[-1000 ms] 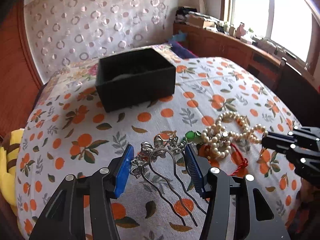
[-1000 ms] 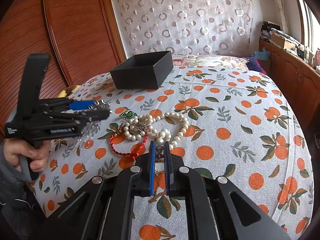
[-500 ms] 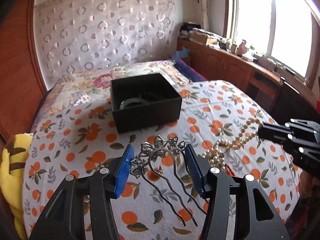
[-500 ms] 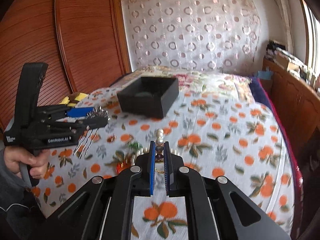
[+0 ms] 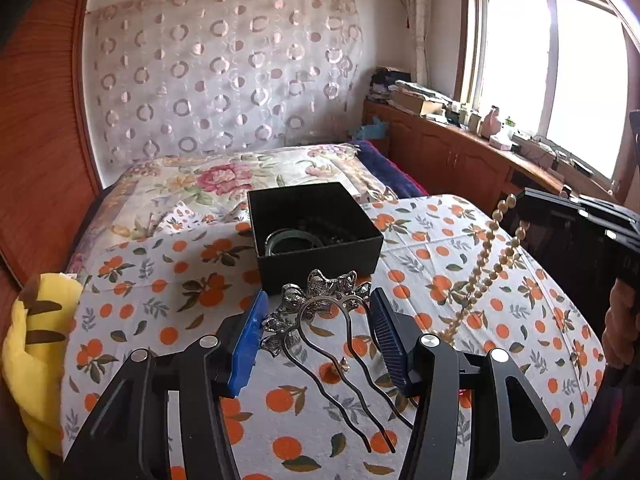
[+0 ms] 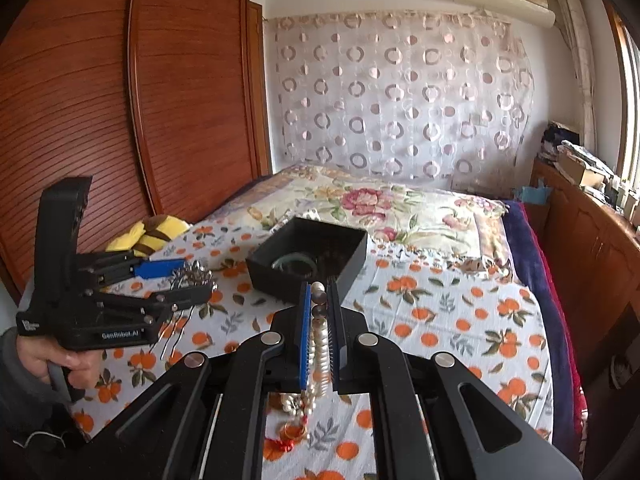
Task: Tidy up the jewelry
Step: 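Carry the silver comb and pearl necklace over the black box with both tools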
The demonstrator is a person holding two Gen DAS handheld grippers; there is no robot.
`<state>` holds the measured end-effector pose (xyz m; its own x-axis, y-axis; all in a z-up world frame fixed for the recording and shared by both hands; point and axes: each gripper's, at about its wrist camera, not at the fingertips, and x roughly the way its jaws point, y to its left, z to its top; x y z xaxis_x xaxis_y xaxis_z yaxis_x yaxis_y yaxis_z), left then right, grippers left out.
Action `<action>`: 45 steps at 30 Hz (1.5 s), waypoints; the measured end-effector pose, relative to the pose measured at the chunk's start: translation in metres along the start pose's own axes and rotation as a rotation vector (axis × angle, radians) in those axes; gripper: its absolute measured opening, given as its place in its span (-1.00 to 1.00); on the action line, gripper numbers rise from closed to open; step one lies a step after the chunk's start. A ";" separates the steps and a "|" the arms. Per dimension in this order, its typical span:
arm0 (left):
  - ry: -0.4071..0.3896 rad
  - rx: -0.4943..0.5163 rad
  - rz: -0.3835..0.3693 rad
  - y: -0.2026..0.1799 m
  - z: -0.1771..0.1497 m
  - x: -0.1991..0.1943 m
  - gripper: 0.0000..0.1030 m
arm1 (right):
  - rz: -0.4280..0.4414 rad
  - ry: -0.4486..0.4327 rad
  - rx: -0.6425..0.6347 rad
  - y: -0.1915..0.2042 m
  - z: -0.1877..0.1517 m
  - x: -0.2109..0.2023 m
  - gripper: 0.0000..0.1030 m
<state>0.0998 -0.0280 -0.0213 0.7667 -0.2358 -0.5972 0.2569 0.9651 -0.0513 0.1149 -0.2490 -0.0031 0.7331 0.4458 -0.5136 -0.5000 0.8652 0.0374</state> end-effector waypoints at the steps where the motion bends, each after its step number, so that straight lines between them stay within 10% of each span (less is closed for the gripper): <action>1: -0.002 -0.001 0.001 0.001 0.001 -0.001 -0.02 | -0.001 -0.003 -0.003 0.000 0.004 0.000 -0.83; 45: -0.010 -0.025 0.030 0.041 0.074 0.055 -0.02 | 0.028 -0.172 -0.106 -0.027 0.167 0.048 -0.83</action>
<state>0.1960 -0.0094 0.0035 0.7796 -0.2081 -0.5906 0.2194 0.9742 -0.0537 0.2401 -0.2128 0.1142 0.7814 0.5099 -0.3597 -0.5604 0.8270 -0.0452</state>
